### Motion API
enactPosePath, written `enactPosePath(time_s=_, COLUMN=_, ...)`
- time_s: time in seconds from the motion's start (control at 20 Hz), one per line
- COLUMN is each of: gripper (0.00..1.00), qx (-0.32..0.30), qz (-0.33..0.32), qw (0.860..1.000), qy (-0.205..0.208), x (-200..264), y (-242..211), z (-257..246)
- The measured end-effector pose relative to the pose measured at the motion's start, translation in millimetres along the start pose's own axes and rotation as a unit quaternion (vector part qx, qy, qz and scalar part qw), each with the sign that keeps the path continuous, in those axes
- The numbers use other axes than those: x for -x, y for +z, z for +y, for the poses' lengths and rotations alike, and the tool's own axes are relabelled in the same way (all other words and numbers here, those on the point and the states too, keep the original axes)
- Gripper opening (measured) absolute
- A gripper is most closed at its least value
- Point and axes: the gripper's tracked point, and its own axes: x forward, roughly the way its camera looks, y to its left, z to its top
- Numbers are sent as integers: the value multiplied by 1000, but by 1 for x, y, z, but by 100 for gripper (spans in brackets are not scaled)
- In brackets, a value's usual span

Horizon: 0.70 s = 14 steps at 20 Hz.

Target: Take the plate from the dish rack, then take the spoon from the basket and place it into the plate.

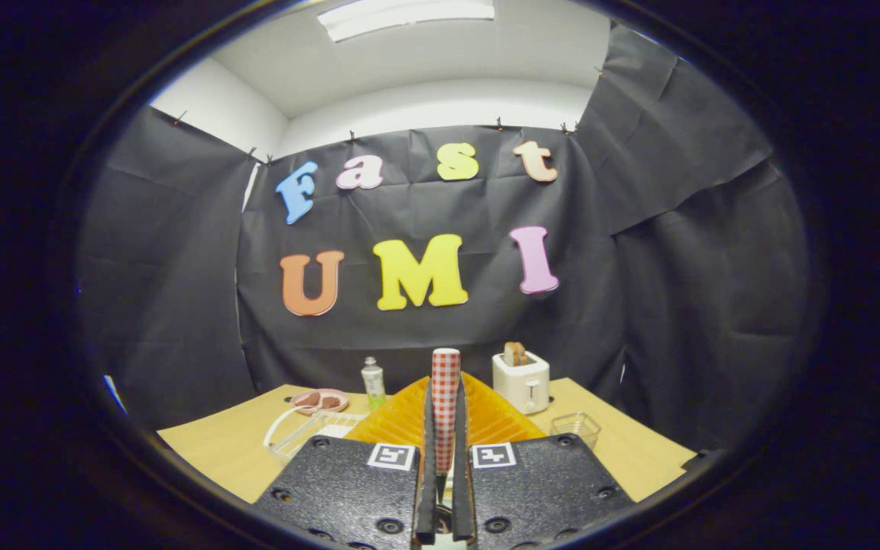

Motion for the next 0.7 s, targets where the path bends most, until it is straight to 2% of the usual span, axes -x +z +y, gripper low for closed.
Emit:
enactPosePath(time_s=0.35, gripper=15, qx=15, qz=-36, qw=999, qy=9, x=-11, y=-76, z=56)
enactPosePath(time_s=0.6, gripper=16, qx=21, qz=-18, qw=999, qy=35, x=-12, y=-114, z=77)
enactPosePath(time_s=0.7, gripper=17, qx=19, qz=-11, qw=999, qy=31, x=-12, y=-121, z=72)
